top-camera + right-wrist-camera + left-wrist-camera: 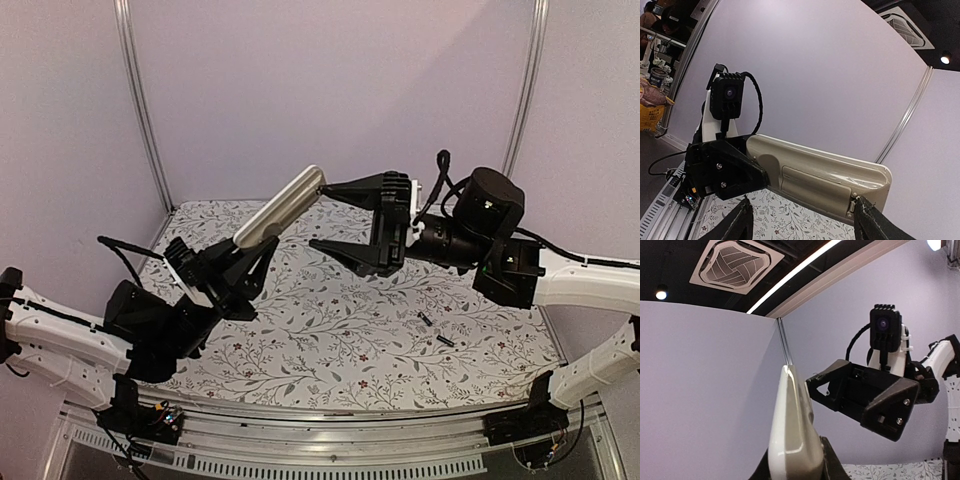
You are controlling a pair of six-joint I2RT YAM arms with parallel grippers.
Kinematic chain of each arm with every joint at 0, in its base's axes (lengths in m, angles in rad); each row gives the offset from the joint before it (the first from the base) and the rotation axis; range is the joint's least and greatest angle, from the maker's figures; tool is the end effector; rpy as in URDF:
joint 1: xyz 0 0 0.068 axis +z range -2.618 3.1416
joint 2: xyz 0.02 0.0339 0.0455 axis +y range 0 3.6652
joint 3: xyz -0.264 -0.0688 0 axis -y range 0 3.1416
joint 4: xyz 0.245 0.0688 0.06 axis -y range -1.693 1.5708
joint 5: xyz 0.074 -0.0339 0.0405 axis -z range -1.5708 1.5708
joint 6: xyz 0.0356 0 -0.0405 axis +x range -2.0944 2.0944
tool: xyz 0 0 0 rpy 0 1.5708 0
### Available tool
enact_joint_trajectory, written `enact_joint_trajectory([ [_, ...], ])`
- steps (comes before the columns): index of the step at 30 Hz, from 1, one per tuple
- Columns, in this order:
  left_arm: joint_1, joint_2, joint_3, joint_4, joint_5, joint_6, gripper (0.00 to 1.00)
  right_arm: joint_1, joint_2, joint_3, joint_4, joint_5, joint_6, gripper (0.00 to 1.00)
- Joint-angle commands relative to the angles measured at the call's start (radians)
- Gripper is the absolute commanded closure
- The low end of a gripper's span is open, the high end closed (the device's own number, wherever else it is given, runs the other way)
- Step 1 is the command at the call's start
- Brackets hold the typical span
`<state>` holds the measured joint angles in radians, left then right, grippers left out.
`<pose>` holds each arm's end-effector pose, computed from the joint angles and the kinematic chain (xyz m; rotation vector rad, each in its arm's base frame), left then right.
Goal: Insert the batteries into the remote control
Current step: Remove the battery cover from the remote control.
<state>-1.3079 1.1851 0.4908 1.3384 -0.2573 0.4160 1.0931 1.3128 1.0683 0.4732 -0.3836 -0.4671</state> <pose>0.0696 -0.2237 0.3126 0.5564 0.7984 -0.7033 0.1303 0.2806 0.3919 -1.1951 0.7341 0.7801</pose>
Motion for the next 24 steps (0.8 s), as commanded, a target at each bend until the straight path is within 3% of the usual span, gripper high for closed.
enact_joint_trajectory([
  [1,-0.021,0.010,0.012,-0.069,0.038,0.041,1.00,0.004,0.034,0.019,-0.053,-0.043,0.005,0.34],
  [17,0.002,0.062,0.050,0.005,-0.250,0.272,1.00,-0.017,0.019,0.006,-0.106,-0.036,0.003,0.41],
  [24,0.058,0.088,0.069,-0.007,-0.293,0.268,1.00,-0.061,0.001,-0.027,-0.105,0.042,0.043,0.38],
])
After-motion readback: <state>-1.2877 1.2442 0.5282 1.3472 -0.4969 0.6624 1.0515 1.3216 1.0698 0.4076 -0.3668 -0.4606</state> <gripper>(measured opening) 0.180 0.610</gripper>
